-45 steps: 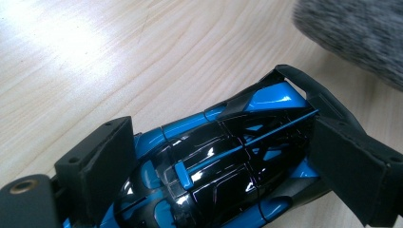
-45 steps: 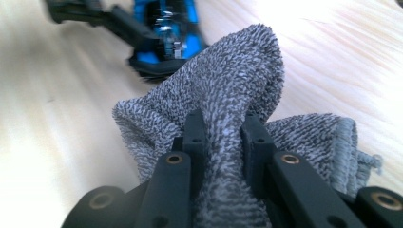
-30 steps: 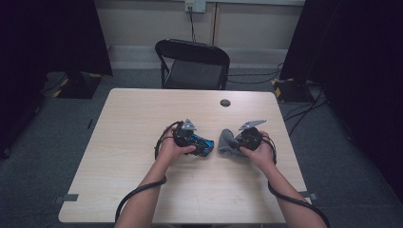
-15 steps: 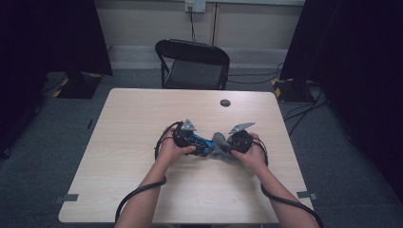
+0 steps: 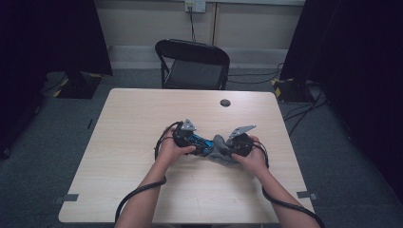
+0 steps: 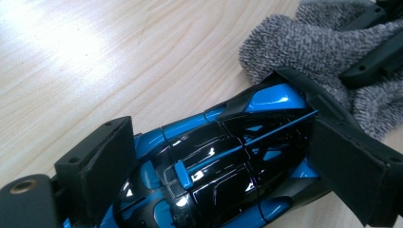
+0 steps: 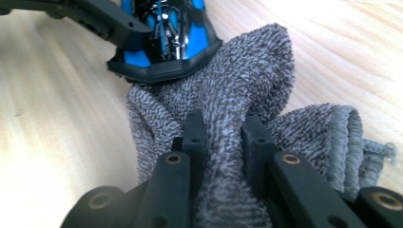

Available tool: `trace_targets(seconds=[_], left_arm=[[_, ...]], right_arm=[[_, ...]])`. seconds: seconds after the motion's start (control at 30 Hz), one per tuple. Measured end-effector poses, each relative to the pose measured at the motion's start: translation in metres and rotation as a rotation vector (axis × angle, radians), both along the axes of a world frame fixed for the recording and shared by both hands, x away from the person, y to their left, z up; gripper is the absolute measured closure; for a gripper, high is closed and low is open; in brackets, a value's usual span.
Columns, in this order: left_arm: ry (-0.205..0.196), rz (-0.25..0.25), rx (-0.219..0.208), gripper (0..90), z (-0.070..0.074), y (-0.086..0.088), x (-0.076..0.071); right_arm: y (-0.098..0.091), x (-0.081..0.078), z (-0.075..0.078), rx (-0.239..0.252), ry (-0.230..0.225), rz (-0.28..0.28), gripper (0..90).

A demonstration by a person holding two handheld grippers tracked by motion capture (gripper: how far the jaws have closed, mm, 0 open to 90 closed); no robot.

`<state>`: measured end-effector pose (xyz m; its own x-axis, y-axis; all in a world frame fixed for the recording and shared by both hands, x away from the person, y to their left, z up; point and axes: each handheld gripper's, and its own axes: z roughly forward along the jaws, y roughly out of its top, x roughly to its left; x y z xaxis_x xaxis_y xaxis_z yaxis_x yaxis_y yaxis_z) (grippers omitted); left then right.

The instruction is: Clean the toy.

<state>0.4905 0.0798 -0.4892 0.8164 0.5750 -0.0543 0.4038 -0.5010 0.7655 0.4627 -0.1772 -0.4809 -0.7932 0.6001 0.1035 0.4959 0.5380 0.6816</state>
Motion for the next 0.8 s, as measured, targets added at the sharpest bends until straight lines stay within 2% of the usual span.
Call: trace_targets(seconds=[0.43,0.57,0.67,0.8], left_arm=[[-0.004,0.002,-0.009,8.4,-0.001,0.001,0.0],[-0.018,-0.004,-0.019,8.5,-0.002,-0.001,-0.001],[-0.01,-0.007,-0.028,8.5,-0.003,-0.004,-0.001],[-0.006,-0.009,-0.02,8.3,-0.003,-0.005,0.0]], right_arm=[[0.0,-0.011,-0.001,0.023,0.017,0.02,75.6],[0.004,-0.017,-0.001,0.027,0.027,0.034,75.6],[0.007,-0.022,-0.002,0.03,0.029,0.047,75.6],[0.007,-0.025,-0.003,0.038,0.029,0.054,75.6]])
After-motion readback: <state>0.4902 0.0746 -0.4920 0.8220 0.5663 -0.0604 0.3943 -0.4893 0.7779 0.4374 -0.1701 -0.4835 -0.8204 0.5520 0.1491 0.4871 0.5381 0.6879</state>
